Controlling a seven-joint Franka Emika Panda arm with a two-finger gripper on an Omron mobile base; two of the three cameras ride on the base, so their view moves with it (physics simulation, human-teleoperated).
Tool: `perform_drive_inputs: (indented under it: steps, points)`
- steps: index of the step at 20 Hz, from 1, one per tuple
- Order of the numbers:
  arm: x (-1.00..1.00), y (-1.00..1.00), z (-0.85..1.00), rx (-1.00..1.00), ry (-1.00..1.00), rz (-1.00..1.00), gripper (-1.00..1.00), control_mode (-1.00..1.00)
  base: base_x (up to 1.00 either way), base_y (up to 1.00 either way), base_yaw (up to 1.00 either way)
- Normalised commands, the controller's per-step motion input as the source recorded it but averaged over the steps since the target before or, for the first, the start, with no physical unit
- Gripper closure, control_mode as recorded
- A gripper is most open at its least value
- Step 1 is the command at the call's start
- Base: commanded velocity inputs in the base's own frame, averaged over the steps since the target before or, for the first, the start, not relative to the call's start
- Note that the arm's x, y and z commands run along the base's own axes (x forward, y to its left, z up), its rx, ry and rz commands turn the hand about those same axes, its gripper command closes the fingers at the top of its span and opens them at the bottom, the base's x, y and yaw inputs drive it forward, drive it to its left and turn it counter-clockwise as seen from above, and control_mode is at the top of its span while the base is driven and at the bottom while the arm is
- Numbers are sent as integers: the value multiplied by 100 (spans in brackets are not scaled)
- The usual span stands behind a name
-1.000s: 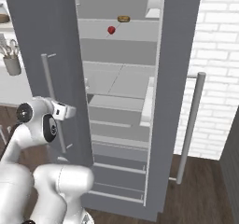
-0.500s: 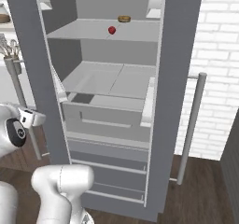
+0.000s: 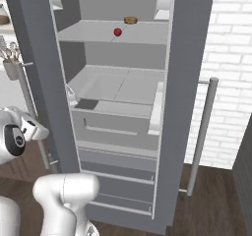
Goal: Take the strawberry from the fridge and place it on top of the pancake, located on the dining counter.
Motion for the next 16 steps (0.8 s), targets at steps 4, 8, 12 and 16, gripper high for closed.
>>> perform_drive_inputs:
  steps: [4,8,12,16]
  points:
    - [-62,-15,3,9,-9,-13,-100,-100,0,0,0]
    - [-5,48,0,0,-10,-1,-100,-100,0,0,0]
    - [-81,-1,16,4,-12,-1,-100,-100,0,0,0]
    - [-92,-77,19,17,-13,0,-100,-100,0,0,0]
